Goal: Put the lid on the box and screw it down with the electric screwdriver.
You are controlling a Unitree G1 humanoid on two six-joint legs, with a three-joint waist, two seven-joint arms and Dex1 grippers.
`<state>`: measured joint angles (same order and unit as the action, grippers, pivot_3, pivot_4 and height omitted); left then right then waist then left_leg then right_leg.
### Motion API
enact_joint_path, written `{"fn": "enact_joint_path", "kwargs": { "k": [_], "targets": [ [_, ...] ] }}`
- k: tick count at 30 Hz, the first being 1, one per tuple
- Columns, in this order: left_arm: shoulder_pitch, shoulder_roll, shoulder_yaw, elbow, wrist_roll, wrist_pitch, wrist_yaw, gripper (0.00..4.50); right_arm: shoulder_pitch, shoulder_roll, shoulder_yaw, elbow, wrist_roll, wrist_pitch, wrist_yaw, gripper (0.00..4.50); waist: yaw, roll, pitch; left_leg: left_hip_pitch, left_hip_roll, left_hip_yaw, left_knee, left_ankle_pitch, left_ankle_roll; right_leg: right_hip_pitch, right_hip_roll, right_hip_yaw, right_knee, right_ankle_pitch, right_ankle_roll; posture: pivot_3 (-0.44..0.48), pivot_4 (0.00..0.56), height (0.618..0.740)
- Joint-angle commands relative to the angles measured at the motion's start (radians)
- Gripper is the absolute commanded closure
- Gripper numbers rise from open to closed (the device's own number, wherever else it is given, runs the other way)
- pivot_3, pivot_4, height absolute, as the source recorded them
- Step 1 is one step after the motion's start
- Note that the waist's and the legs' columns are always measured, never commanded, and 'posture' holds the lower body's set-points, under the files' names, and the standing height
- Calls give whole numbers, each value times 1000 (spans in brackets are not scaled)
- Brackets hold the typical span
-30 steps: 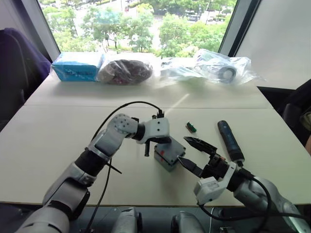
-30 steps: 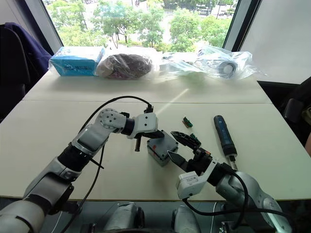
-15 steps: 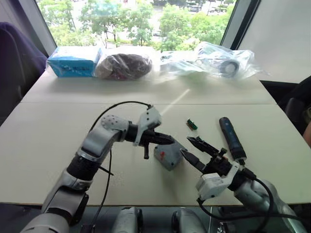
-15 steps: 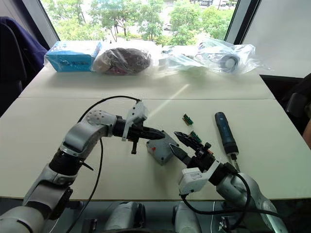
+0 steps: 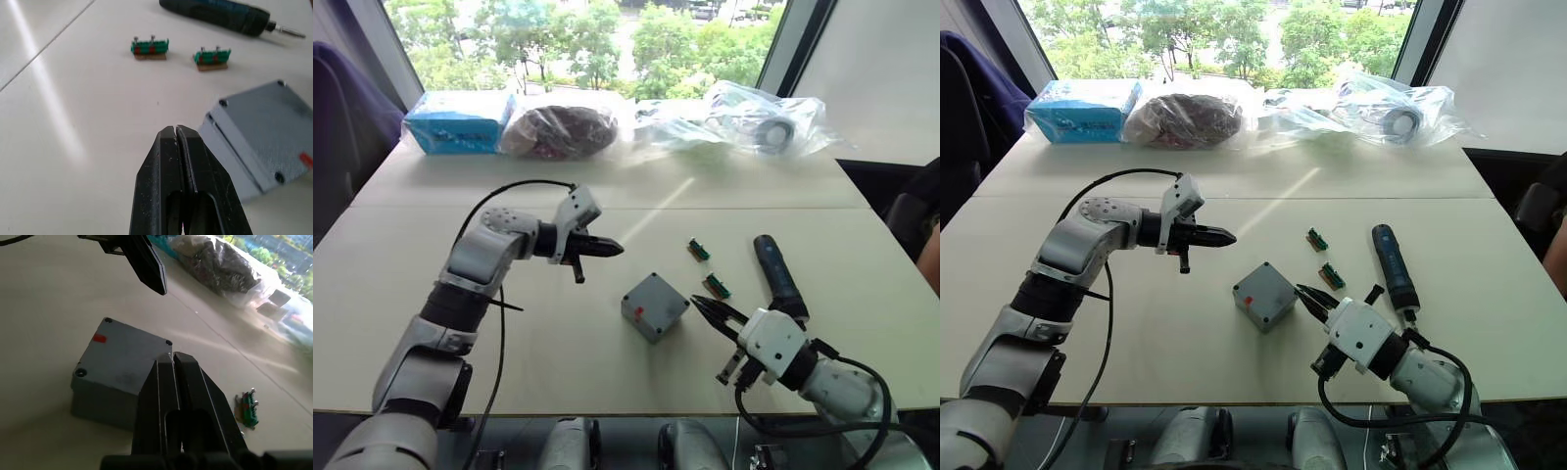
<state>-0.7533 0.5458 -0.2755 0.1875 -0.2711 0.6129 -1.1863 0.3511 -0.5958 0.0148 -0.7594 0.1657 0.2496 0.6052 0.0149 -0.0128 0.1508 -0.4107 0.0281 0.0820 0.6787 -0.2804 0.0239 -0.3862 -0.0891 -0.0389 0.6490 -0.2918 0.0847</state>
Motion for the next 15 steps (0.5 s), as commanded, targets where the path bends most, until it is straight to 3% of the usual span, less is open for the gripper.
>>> {"fn": "enact_joint_path", "kwargs": {
  "k": [1,15],
  "targets": [
    [-1,-18,-31,16,6,-47,-50,4500,12,-19,18,-17,35,71,25,4460,0,-1,1,0,0,0,0,0,0,0,-1,0,0,0,0,0,150,740],
    [16,-50,-75,-22,23,-49,-69,4500,-82,16,68,67,1,91,2,4460,-2,-1,2,-10,-1,0,1,0,0,-10,-3,0,0,1,0,0,150,740]
  ]
}}
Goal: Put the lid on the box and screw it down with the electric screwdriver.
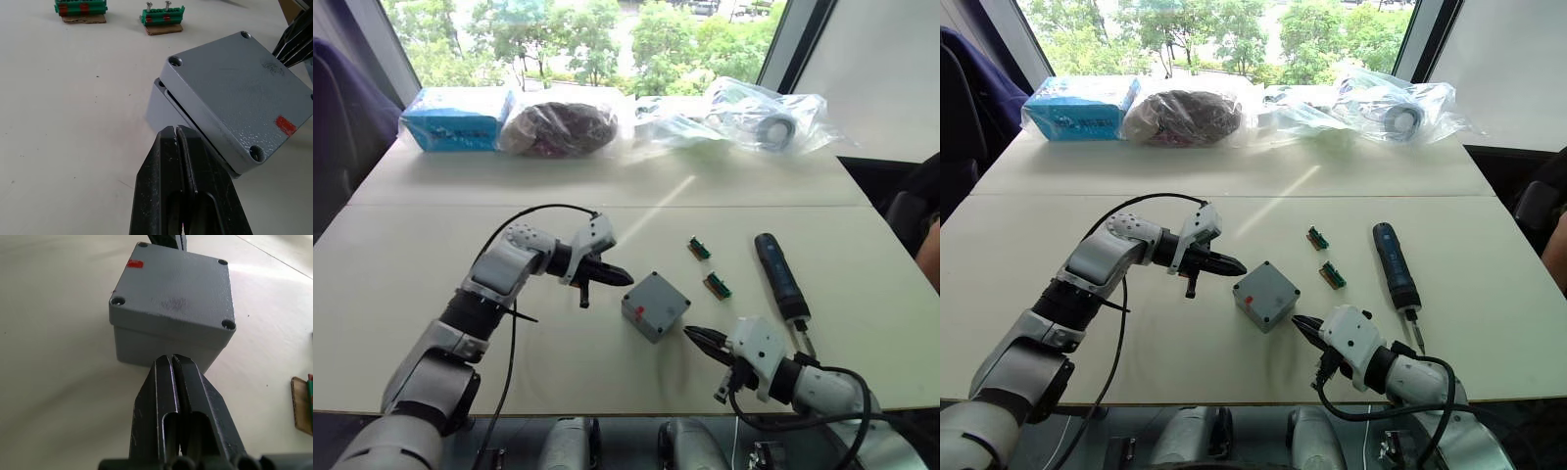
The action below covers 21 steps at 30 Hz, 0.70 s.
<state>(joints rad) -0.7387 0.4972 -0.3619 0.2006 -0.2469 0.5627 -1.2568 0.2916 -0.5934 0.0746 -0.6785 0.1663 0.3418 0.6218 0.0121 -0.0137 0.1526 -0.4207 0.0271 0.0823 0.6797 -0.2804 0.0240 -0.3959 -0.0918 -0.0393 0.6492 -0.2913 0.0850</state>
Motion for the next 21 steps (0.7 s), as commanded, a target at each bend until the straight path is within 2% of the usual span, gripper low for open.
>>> {"fn": "enact_joint_path", "kwargs": {
  "k": [1,13,21],
  "targets": [
    [2,-2,13,-38,-3,4,3,4500,-33,16,13,-12,-1,0,-15,4460,1,0,0,0,0,0,0,0,0,0,1,0,0,0,0,0,150,740],
    [23,-11,20,-92,-17,37,32,4500,-51,11,23,-20,3,31,-14,4460,1,0,0,-1,1,-1,1,0,0,0,4,-1,0,1,3,0,150,740],
    [17,-37,11,10,45,-25,90,4500,-50,-7,40,-10,-7,86,-12,4460,-1,0,0,-1,1,-1,1,0,0,0,4,-1,0,1,3,0,150,740]
  ]
}}
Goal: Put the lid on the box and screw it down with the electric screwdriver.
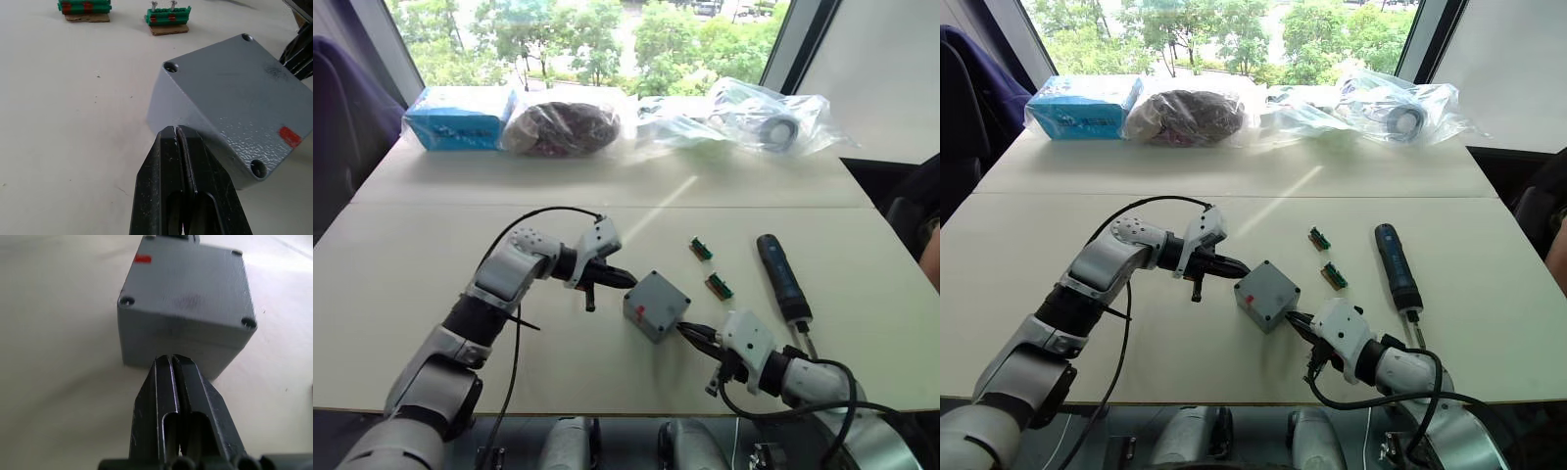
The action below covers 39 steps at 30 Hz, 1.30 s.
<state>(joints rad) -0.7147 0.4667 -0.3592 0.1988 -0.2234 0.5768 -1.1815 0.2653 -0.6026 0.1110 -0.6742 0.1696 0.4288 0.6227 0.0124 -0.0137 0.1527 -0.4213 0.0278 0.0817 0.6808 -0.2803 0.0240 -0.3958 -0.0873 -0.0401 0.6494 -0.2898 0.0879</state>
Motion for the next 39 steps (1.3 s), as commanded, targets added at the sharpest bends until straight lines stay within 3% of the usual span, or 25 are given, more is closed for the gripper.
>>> {"fn": "enact_joint_path", "kwargs": {
  "k": [1,17,39],
  "targets": [
    [1,-10,4,15,26,-46,18,4500,-45,5,9,6,-26,-4,-22,4460,-2,0,0,0,0,0,0,0,0,0,0,0,0,0,0,0,150,740],
    [120,-12,23,-198,-20,94,61,4500,-257,43,41,235,-77,-93,-10,4460,0,0,0,0,0,0,0,0,0,0,0,0,1,0,0,0,150,740],
    [103,-8,37,-172,-17,94,68,4500,-253,56,-1,222,-68,-82,-10,4460,1,0,0,0,0,0,1,0,-1,0,1,0,1,0,1,0,150,740]
  ]
}}
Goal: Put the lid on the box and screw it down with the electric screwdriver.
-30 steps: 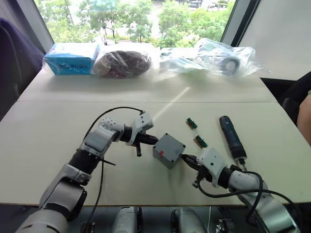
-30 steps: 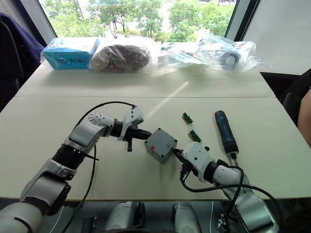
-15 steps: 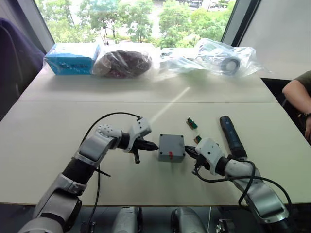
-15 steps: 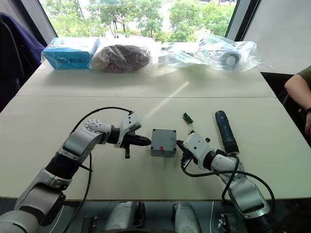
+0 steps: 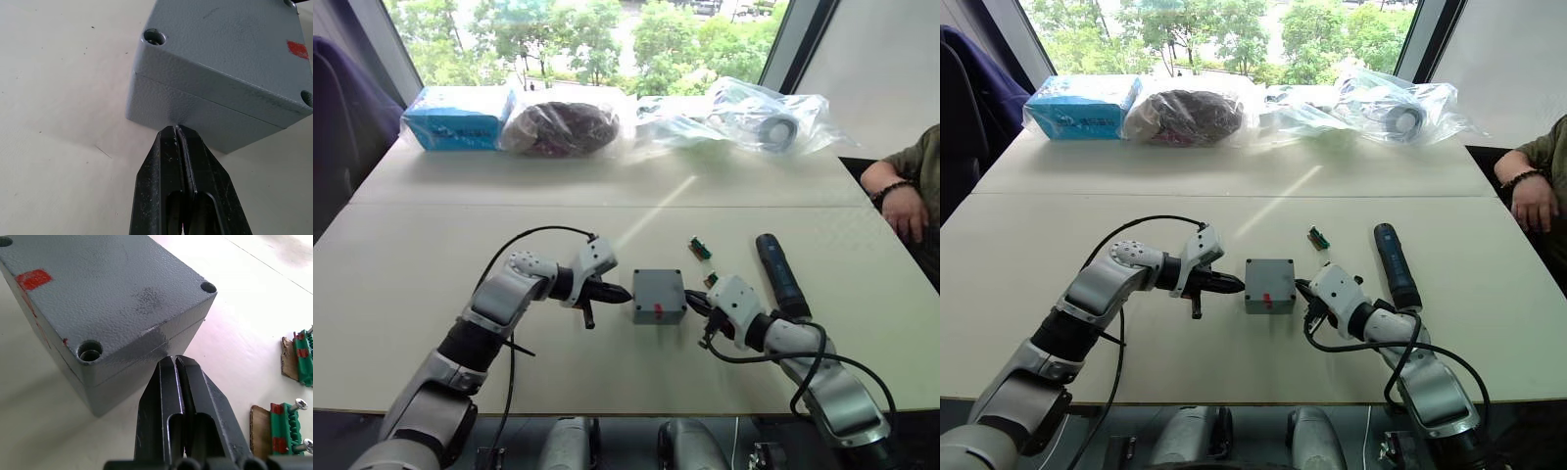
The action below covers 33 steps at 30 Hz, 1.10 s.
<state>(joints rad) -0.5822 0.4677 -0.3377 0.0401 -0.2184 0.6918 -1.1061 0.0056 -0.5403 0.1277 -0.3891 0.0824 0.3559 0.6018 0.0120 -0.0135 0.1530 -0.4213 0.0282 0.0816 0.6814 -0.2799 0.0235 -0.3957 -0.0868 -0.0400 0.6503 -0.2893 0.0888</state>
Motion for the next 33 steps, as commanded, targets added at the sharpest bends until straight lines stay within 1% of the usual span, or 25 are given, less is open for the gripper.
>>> {"fn": "enact_joint_path", "kwargs": {
  "k": [1,4,7,9,11,14,16,18,19,21,24,28,31,33],
  "targets": [
    [-39,-4,23,3,-17,-30,-5,4500,18,-12,-31,-76,26,3,13,4460,2,0,0,0,0,0,0,0,0,0,0,0,0,0,0,0,150,740],
    [-67,8,47,44,-15,-51,-3,4500,45,-23,-64,-113,42,33,10,4460,0,0,0,0,0,0,0,0,0,0,0,0,0,0,0,0,150,740],
    [-136,16,125,108,-37,-101,12,4500,104,-24,-167,-212,117,118,-3,4460,1,0,0,0,0,0,0,0,0,0,0,0,0,2,3,0,150,740],
    [-167,21,162,98,-51,-137,10,4500,140,-8,-243,-272,176,180,-23,4460,1,0,0,0,0,0,0,0,0,0,0,0,0,2,3,0,150,740],
    [-196,32,173,70,-92,-110,-48,4500,163,15,-312,-310,227,227,-51,4460,1,0,0,0,0,-1,0,0,0,0,0,0,0,2,3,0,150,740],
    [-236,42,162,16,-164,-37,-131,4500,173,39,-378,-312,264,262,-85,3752,0,0,0,0,0,0,0,0,0,0,0,0,0,2,3,0,150,740],
    [-255,47,123,-11,-162,-22,-160,4500,167,39,-387,-293,262,277,-102,2930,0,0,0,0,0,0,0,0,0,0,0,0,0,2,3,0,150,740],
    [-256,65,56,-42,-129,-59,-211,4500,142,44,-380,-259,264,294,-118,2063,0,0,0,0,0,0,0,0,0,0,0,0,0,2,3,0,150,740],
    [-255,70,39,-49,-123,-70,-224,4500,135,45,-378,-251,266,299,-123,1805,-1,1,0,0,0,0,1,0,0,0,0,0,0,2,3,0,150,740],
    [-258,76,6,-55,-99,-97,-234,4500,119,44,-369,-229,269,313,-128,965,-2,1,0,0,0,0,1,0,0,0,1,1,0,2,3,0,150,740],
    [-264,76,-25,-54,-76,-133,-246,4500,91,41,-357,-193,278,338,-130,54,-1,1,1,0,0,0,0,0,0,0,2,1,0,2,3,0,150,740],
    [-259,73,-31,-50,-62,-159,-239,4500,63,35,-341,-161,280,342,-124,54,0,2,1,0,1,0,0,0,0,0,3,1,0,2,3,0,150,740],
    [-247,71,-27,-56,-60,-160,-226,4500,49,30,-317,-138,266,326,-119,782,0,2,1,-1,1,0,0,0,0,0,3,1,0,2,3,0,150,740],
    [-238,72,-25,-63,-59,-159,-221,4500,42,30,-307,-123,261,319,-121,1460,0,2,1,0,1,0,0,0,0,0,3,1,0,2,3,0,150,740]
  ]
}}
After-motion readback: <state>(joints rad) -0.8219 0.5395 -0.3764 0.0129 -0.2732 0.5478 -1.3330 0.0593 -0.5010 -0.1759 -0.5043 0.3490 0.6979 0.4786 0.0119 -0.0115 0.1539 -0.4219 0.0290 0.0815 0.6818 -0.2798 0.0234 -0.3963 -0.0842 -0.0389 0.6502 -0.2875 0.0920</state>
